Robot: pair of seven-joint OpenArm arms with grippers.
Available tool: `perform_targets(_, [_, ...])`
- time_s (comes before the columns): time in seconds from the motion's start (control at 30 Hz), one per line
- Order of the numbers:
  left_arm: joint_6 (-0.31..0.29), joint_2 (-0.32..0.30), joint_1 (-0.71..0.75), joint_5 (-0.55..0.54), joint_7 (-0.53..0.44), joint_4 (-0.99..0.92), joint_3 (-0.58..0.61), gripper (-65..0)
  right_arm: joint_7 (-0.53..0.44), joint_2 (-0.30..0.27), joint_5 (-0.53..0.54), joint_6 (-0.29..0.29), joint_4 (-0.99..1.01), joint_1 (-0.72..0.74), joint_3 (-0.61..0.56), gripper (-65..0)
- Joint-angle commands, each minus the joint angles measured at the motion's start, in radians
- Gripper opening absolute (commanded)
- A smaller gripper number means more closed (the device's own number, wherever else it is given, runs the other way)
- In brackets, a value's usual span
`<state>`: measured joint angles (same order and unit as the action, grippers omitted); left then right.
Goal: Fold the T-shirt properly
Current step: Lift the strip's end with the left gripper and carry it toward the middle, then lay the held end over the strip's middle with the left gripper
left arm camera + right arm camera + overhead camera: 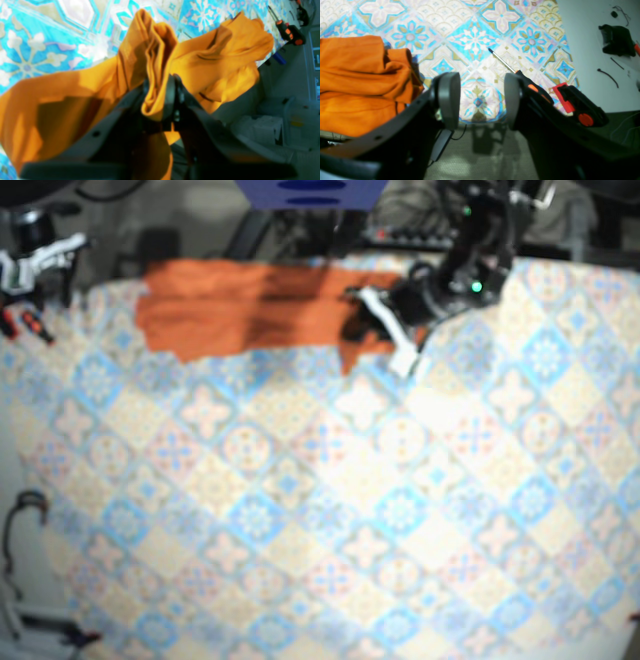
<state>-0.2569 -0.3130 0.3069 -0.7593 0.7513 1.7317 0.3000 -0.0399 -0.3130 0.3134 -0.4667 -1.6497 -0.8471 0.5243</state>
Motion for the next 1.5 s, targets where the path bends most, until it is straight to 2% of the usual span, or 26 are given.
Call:
perform_targets(0.0, [-0.006,0.01,-0.012,-0.012,-0.019,0.018,0.0,-65.0,-0.025,-0.012,0.013,0.001,-0.014,-0.01,0.009,-37.7])
perform_targets(0.13, [-0.006,0.019,-0.031,-0.012,0.004,0.014,0.0,-65.0,-0.025,-0.012,0.013,0.001,-0.014,-0.01,0.007,-37.7])
perform_targets(0.23, [-0.006,0.048,-0.036,-0.01,0.014,0.014,0.001,-65.0,-0.025,-0.012,0.013,0.001,-0.014,-0.01,0.007,-37.7])
perform_targets(0.37, [-0.006,0.053,-0.059,0.005,0.009,-0.009,0.058,-65.0,-0.025,-0.012,0.013,0.001,-0.014,-0.01,0.007,-37.8])
perform_targets(0.5, [-0.006,0.085,-0.064,0.039,0.007,-0.042,0.078,-65.0,-0.025,-0.012,0.013,0.001,-0.014,-0.01,0.007,-37.8])
perform_targets(0.63, [-0.006,0.116,-0.076,0.047,0.009,-0.06,0.092,-65.0,-0.025,0.016,0.013,0.001,-0.014,-0.008,0.012,-37.8])
perform_targets(0.77, [-0.006,0.117,-0.107,0.047,0.007,-0.086,0.146,-65.0,-0.025,0.024,0.013,0.001,-0.014,-0.008,0.012,-37.8])
perform_targets(1.17, [-0.006,0.119,-0.156,0.047,0.014,-0.152,0.173,-65.0,-0.025,0.024,0.013,0.001,-0.014,-0.007,0.009,-37.8])
perform_targets(1.47, [-0.006,0.124,-0.214,0.047,0.015,-0.201,0.249,-65.0,-0.025,0.024,0.013,0.001,-0.014,-0.005,0.007,-37.8])
